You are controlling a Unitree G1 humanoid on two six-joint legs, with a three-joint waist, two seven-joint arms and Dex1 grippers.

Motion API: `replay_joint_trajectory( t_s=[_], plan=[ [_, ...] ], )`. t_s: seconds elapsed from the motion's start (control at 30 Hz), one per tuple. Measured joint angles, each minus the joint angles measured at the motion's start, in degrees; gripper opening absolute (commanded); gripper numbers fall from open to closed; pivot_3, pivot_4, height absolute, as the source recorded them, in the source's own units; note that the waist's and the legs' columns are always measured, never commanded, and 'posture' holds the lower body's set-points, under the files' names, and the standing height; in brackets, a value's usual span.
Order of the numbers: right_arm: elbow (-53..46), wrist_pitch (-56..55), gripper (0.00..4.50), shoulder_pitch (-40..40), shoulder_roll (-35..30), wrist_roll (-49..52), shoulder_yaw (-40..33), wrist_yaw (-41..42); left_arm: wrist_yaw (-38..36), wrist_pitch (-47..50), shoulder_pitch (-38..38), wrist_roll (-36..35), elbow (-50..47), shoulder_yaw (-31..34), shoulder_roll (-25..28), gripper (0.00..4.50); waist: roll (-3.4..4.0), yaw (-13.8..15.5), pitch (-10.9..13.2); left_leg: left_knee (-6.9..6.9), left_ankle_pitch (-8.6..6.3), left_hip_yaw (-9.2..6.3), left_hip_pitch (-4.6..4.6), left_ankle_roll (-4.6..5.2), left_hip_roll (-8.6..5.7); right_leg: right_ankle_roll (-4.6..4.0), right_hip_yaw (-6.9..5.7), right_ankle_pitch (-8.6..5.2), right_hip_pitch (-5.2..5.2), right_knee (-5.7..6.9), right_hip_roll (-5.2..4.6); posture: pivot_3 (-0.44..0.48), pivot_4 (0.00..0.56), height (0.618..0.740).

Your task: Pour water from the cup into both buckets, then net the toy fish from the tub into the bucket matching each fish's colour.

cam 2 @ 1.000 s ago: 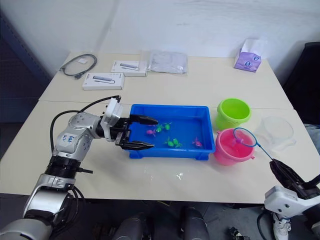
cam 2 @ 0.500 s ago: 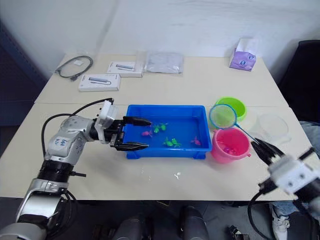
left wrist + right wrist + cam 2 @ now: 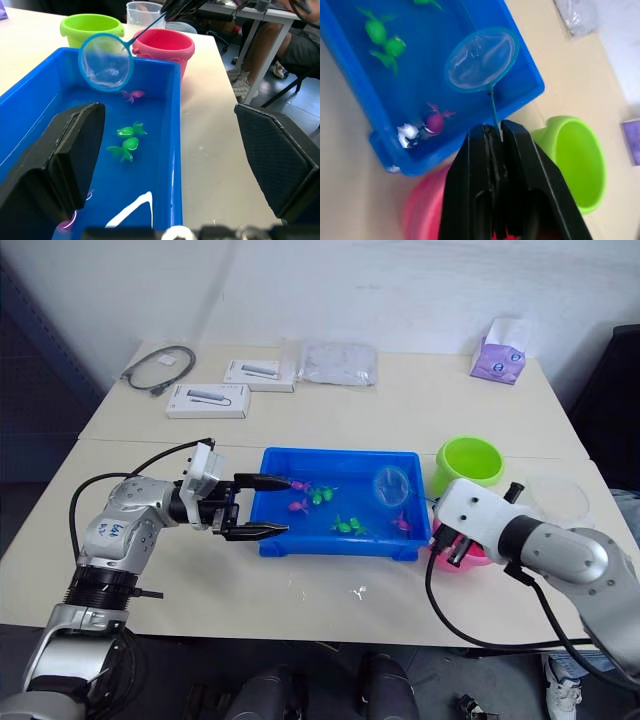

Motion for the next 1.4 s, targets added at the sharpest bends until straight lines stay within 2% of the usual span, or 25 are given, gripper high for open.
replay_joint_trajectory(
  t_s=[0.13,0.37,0.6,0.87,1.2,1.4],
  plan=[
    [1.08,-0.6,0.0,-4.8,0.79,-8.41,6.27,1.49,0.23,-0.17,0.72,0.0,-0.13,-0.03,-0.02,4.45,0.0,-0.01,0.0,0.0,0.0,-0.01,-0.06,-0.01,0.01,0.01,-0.19,0.0,-0.01,-0.01,0.09,0.0,0.15,0.74],
    [1.48,3.02,0.0,-10.85,1.08,-16.92,11.13,6.93,0.22,-0.73,0.87,0.0,-0.16,0.0,0.06,4.45,0.0,-0.01,0.0,0.02,0.0,-0.05,-0.06,-0.01,0.01,0.01,-0.28,0.01,0.02,-0.03,0.09,0.0,0.15,0.74],
    [-1.93,10.84,0.0,-11.77,-0.2,-18.36,12.36,16.72,0.18,-1.16,0.83,0.0,-0.01,-0.01,-0.26,4.45,0.0,0.04,0.0,0.04,0.0,-0.14,-0.14,-0.01,0.0,0.01,-0.41,0.01,0.03,-0.03,0.09,0.0,0.15,0.74],
    [-4.95,15.1,0.0,-13.32,-0.9,-20.25,14.39,22.47,0.13,-1.69,0.67,0.01,0.61,-0.03,-1.27,4.45,0.0,0.02,0.0,0.05,0.0,-0.2,-0.17,-0.02,-0.01,0.01,-0.45,0.01,0.04,-0.04,0.09,0.0,0.15,0.74],
    [0.22,7.03,0.0,-18.2,-0.86,-26.71,16.59,24.7,0.36,-1.7,0.49,0.02,0.68,-0.04,-1.58,4.45,0.0,0.02,0.0,0.06,0.01,-0.21,-0.18,-0.04,-0.03,0.02,-0.5,0.01,0.04,-0.03,0.12,0.0,0.15,0.74],
    [0.52,5.31,0.0,-19.41,-1.31,-27.71,18.18,33.13,0.82,-1.68,0.48,0.02,0.66,-0.04,-1.9,4.45,0.0,0.0,0.0,0.07,0.01,-0.21,-0.18,-0.04,-0.03,0.03,-0.56,0.02,0.05,-0.01,0.14,0.0,0.15,0.74]
  ],
)
